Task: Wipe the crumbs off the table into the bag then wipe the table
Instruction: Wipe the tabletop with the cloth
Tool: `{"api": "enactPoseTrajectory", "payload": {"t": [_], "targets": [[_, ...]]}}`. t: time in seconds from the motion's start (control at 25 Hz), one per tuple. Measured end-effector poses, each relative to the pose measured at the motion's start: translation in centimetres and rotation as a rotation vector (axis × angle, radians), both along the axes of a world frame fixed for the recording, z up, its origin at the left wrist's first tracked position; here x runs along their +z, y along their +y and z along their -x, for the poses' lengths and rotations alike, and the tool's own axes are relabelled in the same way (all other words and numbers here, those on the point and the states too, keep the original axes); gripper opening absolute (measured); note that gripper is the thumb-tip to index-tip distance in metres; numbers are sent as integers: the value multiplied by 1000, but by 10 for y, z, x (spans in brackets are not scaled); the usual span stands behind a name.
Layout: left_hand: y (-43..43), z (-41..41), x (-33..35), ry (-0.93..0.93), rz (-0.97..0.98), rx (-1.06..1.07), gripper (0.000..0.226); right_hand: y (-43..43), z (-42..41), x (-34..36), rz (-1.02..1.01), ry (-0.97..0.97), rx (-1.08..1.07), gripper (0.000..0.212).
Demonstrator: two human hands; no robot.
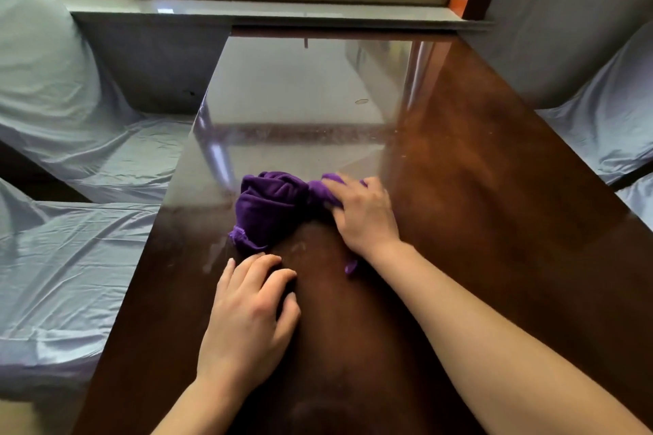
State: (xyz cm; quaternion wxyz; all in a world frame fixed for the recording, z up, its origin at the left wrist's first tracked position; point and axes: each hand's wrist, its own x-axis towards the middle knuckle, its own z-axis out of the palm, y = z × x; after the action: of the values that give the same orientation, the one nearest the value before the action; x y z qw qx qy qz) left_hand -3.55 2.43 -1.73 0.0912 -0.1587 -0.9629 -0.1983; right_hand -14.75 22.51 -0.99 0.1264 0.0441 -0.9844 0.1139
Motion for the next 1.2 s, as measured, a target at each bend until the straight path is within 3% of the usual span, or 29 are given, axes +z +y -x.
{"api": "enactPoseTrajectory", "payload": {"t": [0.16,0.32,0.4,0.44,0.52,0.56,0.6,0.76,0.84,0.96,1.04,1.2], "targets": [[-7,0,13,-129,-96,-18,34,-17,-122,-3,104,3,167,48],[-46,-26,12,-145,109,-88,52,2,-211,-8,29,92,438,46],[-66,-43,9,-162,183,-72,58,48,-188,0,-114,127,269,47],[-72,-49,8,-178,207,-48,61,73,-167,8,-147,96,52,48],[-76,-58,9,-215,225,39,63,107,-132,16,-60,-41,-369,51],[-75,-61,10,-233,242,78,63,105,-124,15,-14,-54,-458,53],[-76,-64,10,-250,261,112,64,87,-124,12,7,-27,-429,51],[-81,-71,10,-276,247,186,70,-53,-144,-16,-10,52,108,39],[-90,-74,10,-258,229,165,69,-88,-118,-10,-24,108,155,39],[-107,-77,11,-243,166,188,67,-75,-70,3,-42,31,-33,42],[-118,-82,9,-239,135,179,67,-89,-83,1,-6,57,-60,41],[-120,-86,8,-205,126,161,62,-161,-147,-9,56,74,282,37]]}}
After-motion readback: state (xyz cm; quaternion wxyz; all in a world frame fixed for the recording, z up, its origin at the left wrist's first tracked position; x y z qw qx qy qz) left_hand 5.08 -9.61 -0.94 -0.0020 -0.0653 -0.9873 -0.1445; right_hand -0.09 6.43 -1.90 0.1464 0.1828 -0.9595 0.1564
